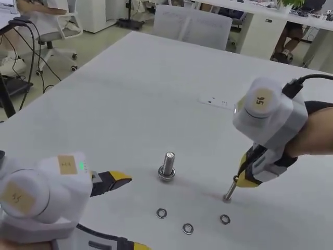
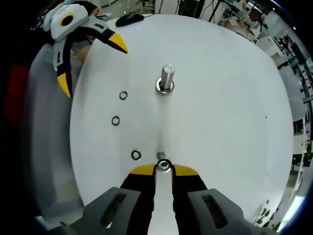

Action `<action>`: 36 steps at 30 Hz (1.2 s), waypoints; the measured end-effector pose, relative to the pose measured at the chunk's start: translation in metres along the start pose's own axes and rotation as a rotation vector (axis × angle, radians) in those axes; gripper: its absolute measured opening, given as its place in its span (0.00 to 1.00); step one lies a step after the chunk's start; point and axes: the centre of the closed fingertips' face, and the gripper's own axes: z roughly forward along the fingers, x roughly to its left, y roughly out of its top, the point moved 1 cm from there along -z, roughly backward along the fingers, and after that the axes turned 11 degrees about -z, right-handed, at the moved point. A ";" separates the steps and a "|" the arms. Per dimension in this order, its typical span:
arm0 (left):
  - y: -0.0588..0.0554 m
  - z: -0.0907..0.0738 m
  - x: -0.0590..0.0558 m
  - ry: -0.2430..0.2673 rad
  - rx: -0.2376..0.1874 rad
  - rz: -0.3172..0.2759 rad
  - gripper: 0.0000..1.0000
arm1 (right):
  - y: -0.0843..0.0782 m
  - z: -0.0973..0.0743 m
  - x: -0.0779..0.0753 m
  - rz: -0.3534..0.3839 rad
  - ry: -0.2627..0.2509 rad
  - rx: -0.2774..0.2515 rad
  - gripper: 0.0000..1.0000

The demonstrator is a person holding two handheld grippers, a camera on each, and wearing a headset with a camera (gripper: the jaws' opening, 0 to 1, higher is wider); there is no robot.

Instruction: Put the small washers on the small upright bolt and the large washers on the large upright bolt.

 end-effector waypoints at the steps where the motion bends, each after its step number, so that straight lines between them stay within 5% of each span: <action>1: 0.000 0.000 0.000 0.001 0.001 0.000 0.81 | -0.001 0.001 0.000 0.002 0.005 0.001 0.13; 36: -0.005 0.003 0.001 -0.003 0.013 -0.012 0.80 | -0.007 0.046 0.003 0.009 0.061 0.009 0.13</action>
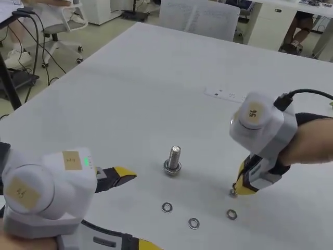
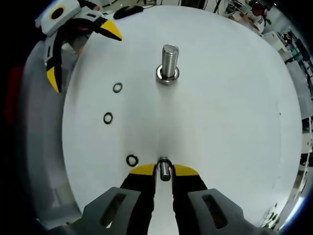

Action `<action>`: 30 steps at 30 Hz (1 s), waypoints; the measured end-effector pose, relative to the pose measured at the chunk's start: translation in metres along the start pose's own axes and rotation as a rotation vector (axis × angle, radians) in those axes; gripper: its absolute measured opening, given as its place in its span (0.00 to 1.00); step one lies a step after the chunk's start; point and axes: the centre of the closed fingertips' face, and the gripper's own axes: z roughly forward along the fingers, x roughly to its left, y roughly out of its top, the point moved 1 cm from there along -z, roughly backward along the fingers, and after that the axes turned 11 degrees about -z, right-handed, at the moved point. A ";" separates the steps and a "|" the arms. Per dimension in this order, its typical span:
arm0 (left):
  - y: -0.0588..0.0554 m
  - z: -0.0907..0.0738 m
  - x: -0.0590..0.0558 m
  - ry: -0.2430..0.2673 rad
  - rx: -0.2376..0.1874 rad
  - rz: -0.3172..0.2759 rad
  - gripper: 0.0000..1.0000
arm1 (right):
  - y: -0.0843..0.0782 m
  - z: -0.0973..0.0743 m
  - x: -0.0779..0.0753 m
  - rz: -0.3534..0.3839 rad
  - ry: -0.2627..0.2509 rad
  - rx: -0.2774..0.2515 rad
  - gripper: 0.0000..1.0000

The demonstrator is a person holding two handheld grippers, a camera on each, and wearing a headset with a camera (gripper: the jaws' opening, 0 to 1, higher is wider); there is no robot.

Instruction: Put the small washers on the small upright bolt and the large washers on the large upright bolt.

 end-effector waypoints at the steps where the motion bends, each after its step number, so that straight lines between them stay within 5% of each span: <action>1: 0.000 0.000 0.000 0.000 0.000 0.000 0.80 | 0.000 0.001 0.000 -0.002 0.002 0.000 0.13; 30: 0.002 0.001 -0.001 -0.013 0.002 0.012 0.80 | 0.001 0.011 0.001 -0.011 0.012 0.008 0.15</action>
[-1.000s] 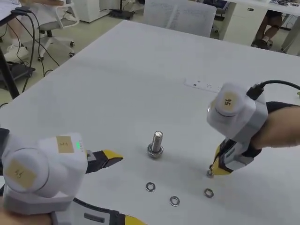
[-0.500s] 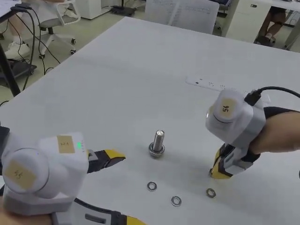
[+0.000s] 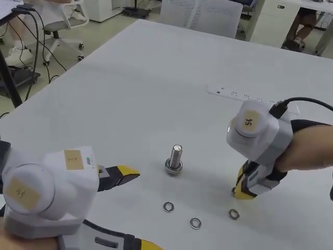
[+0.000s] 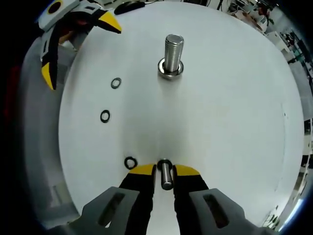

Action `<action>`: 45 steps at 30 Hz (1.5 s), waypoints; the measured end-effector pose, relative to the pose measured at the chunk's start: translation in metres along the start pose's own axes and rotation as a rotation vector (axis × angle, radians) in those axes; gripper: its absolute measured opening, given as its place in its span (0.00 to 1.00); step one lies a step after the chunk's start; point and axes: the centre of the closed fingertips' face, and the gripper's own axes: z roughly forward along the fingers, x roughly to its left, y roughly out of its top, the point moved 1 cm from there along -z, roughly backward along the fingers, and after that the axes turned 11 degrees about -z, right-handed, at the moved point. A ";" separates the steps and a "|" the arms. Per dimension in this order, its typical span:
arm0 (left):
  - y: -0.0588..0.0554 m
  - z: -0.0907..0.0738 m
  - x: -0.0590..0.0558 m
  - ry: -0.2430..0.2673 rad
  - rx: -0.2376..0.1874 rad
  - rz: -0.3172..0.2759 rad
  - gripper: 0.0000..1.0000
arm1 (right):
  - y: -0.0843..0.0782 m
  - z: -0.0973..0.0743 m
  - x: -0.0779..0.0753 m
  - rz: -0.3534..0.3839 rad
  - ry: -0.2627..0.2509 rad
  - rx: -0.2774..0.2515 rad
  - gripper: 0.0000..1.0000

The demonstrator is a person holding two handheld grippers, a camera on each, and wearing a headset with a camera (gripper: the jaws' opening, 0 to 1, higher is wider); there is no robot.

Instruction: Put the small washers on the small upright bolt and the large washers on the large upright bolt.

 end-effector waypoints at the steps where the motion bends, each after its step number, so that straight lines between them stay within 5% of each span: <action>1: 0.000 0.000 0.000 0.000 0.001 0.001 0.80 | 0.000 -0.001 0.000 0.000 -0.004 -0.003 0.16; 26: 0.007 0.000 -0.005 -0.015 0.008 0.039 0.80 | -0.014 -0.016 0.010 0.057 -0.040 -0.017 0.19; 45: 0.025 0.002 -0.008 -0.022 -0.003 0.082 0.79 | -0.009 -0.014 0.039 0.089 -0.018 -0.062 0.19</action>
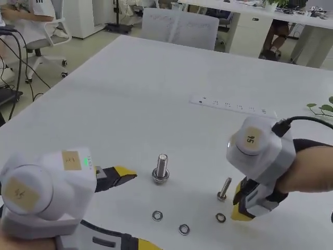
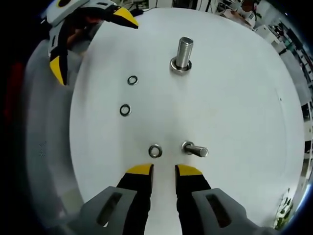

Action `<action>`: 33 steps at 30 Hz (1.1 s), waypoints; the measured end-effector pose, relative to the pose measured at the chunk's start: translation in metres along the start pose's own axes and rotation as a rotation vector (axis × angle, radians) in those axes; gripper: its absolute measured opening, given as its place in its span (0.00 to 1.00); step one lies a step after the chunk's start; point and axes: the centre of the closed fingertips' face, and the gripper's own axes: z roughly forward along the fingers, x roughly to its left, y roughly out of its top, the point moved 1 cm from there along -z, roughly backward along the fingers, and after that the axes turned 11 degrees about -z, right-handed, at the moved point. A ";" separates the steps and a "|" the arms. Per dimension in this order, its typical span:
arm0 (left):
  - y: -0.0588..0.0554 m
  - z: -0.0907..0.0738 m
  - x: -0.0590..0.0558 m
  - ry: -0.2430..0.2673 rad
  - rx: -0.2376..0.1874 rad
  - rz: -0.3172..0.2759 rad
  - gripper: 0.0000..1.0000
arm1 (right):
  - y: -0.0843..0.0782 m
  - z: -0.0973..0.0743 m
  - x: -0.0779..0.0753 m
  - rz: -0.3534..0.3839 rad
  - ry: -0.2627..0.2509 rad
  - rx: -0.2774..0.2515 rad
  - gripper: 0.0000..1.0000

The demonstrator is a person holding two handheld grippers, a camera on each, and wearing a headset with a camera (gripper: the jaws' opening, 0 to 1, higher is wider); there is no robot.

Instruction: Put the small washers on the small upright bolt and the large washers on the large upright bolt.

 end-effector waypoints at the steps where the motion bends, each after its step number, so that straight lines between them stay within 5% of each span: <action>1: 0.001 0.000 0.000 0.001 -0.001 0.001 0.79 | 0.001 0.001 0.001 -0.003 0.002 -0.002 0.19; 33: 0.002 -0.008 0.002 0.018 -0.016 0.005 0.79 | 0.017 0.018 0.009 -0.071 0.015 0.035 0.18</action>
